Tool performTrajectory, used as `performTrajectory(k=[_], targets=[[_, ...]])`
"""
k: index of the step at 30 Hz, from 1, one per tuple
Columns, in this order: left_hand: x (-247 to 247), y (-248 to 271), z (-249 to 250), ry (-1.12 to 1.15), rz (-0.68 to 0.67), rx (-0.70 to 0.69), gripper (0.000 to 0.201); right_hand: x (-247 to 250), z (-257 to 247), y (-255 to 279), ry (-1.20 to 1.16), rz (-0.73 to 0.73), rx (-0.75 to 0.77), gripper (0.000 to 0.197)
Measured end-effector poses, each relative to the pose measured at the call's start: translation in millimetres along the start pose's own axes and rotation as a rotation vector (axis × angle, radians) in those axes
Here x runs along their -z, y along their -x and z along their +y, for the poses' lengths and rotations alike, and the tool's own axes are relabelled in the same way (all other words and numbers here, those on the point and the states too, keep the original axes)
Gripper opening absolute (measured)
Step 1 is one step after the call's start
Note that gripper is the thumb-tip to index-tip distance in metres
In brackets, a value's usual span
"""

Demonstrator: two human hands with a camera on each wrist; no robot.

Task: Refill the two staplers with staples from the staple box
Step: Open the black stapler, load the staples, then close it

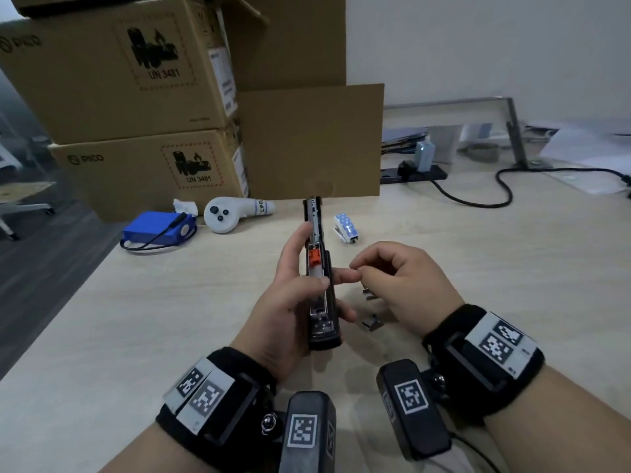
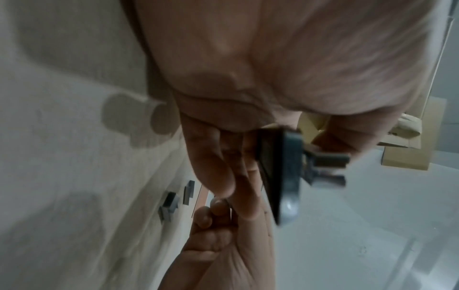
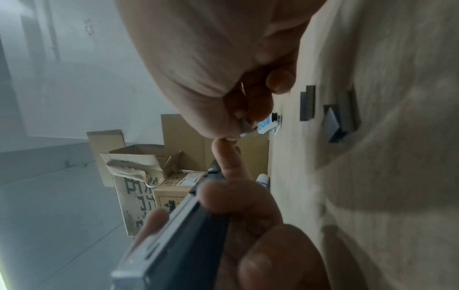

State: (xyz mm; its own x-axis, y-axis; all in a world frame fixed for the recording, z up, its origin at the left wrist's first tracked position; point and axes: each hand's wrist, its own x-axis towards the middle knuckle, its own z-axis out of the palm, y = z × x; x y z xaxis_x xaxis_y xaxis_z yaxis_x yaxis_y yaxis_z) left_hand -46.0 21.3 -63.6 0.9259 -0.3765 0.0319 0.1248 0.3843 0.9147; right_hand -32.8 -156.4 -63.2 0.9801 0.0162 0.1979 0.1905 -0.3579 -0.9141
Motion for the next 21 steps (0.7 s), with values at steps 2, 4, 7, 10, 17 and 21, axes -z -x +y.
performTrajectory(k=[2,4,7,10,17,21], targets=[[-1.1,0.1,-0.8,0.009,0.009,-0.005,0.071,0.7,-0.7,0.1,-0.024,0.010,-0.004,0.019],[-0.4,-0.3,-2.6,-0.006,0.023,-0.003,0.072,1.0,-1.2,-0.3,-0.058,0.032,0.007,0.017],[1.3,-1.1,-5.1,-0.093,0.038,0.007,0.085,1.0,-0.7,-1.0,-0.160,0.078,0.018,0.016],[1.4,-1.5,-7.2,-0.145,0.013,0.007,0.099,1.6,-4.4,-0.2,-0.312,0.085,0.027,0.013],[3.1,-1.5,-12.5,-0.267,-0.104,0.000,0.106,-1.5,-16.0,7.4,-0.418,0.004,0.116,0.015],[4.3,-1.0,-14.4,-0.303,-0.160,-0.001,0.108,-3.2,-14.3,8.2,-0.352,-0.004,0.164,0.017]])
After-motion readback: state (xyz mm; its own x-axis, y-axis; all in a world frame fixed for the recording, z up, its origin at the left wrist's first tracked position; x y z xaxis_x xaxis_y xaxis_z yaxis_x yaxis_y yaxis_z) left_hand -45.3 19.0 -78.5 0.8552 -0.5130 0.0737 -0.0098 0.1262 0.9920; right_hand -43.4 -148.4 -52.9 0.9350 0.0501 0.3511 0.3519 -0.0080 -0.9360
